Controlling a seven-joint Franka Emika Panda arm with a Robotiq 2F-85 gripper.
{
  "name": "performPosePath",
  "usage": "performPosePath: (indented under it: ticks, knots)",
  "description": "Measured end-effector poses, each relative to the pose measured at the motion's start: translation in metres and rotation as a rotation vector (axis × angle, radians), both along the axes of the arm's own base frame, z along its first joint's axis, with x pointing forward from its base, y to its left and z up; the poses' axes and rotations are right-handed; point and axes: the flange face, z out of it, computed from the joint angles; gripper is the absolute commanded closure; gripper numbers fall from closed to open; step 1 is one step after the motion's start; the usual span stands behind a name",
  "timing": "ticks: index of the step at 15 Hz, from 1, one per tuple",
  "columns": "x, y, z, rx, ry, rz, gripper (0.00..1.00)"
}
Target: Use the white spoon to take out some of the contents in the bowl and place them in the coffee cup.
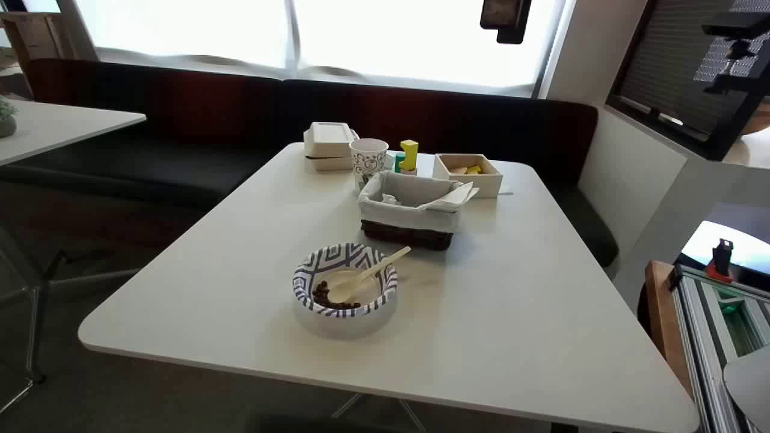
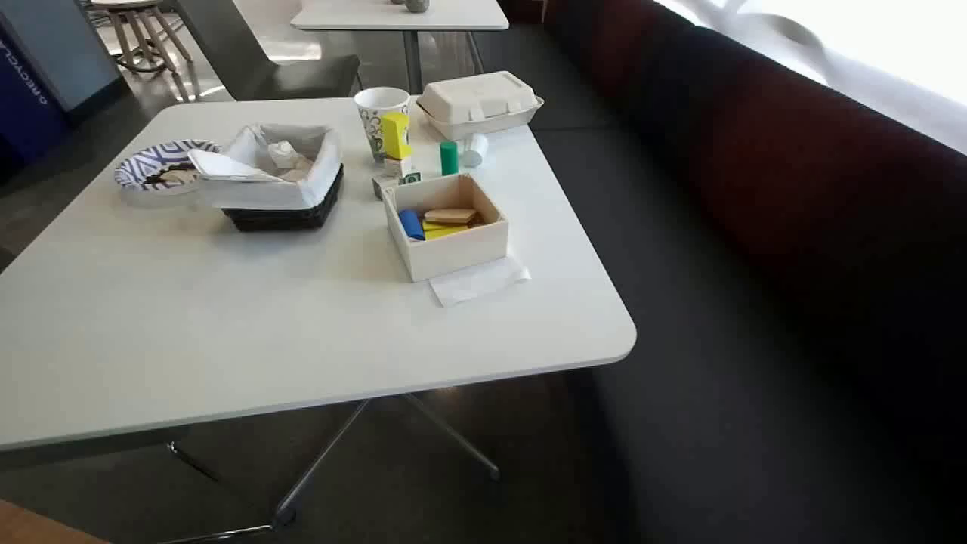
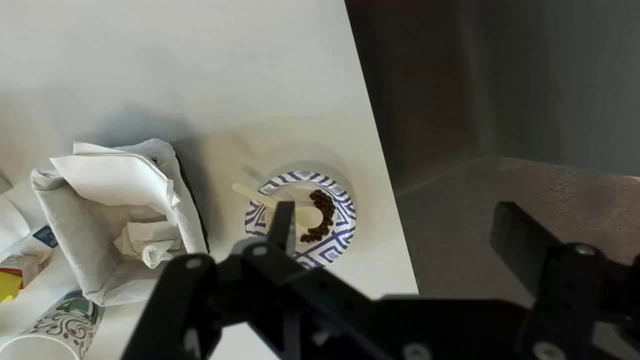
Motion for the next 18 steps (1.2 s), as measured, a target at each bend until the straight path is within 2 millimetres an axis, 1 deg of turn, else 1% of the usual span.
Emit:
performPosePath:
  ticks: [9,11,12,14,16,18]
  knots:
    - [0.000,0.000,0.000,0.000,0.000,0.000,0.00]
    - [0.001,0.001,-0.003,-0.011,0.002,0.038,0.00]
    - [0.003,0.002,-0.008,-0.021,0.010,0.074,0.00]
    - [0.010,0.004,-0.026,-0.059,0.043,0.161,0.00]
    - [0.020,0.009,-0.052,-0.080,0.089,0.248,0.00]
    - [0.035,0.016,-0.081,-0.102,0.127,0.344,0.00]
